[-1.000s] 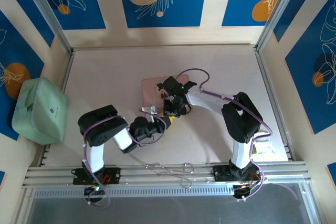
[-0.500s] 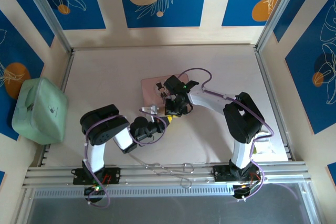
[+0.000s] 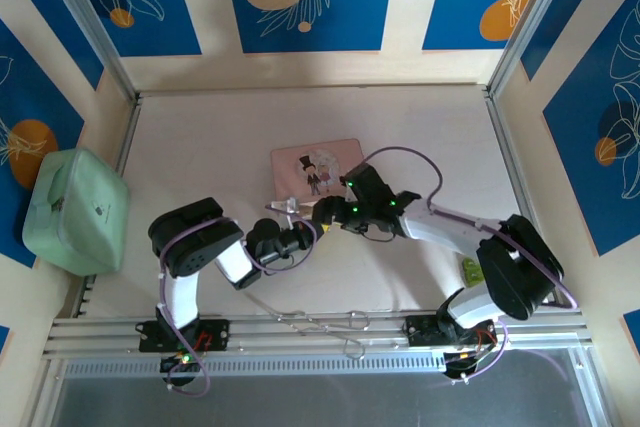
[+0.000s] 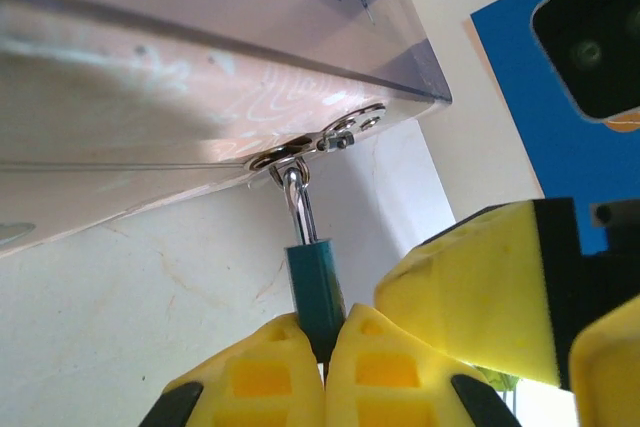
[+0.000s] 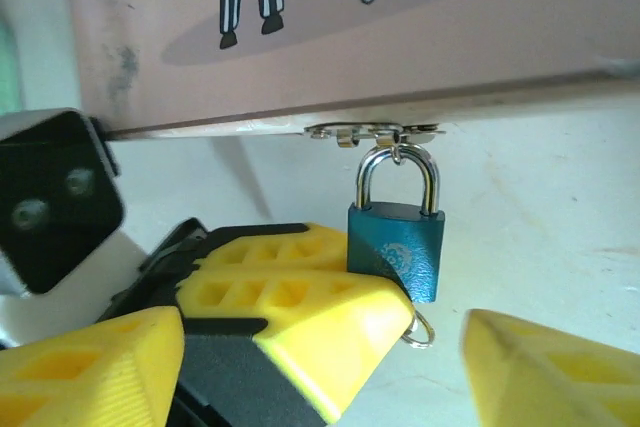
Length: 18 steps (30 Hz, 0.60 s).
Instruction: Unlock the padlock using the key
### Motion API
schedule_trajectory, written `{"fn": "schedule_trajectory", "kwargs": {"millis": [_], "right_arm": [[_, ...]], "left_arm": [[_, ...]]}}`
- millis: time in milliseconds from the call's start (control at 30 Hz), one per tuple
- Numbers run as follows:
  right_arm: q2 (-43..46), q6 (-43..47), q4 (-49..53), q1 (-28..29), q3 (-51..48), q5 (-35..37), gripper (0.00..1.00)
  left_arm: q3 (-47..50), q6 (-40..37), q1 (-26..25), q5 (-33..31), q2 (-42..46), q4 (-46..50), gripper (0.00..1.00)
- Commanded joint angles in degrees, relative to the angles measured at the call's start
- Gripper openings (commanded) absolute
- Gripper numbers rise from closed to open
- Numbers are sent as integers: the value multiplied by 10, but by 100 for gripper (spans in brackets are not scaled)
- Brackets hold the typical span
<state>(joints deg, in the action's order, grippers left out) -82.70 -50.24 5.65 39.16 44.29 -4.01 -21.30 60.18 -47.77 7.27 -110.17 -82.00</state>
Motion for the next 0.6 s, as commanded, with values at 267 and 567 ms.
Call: {"fn": "schedule_trajectory", "kwargs": {"millis": [267, 567], "right_arm": [[-47, -57, -241, -34, -86, -83, 60], [-81, -76, -303, -55, -96, -110, 53]], "left_arm": [[-3, 58, 13, 41, 0, 13, 0], [-3, 59, 13, 44, 2, 13, 0]]}}
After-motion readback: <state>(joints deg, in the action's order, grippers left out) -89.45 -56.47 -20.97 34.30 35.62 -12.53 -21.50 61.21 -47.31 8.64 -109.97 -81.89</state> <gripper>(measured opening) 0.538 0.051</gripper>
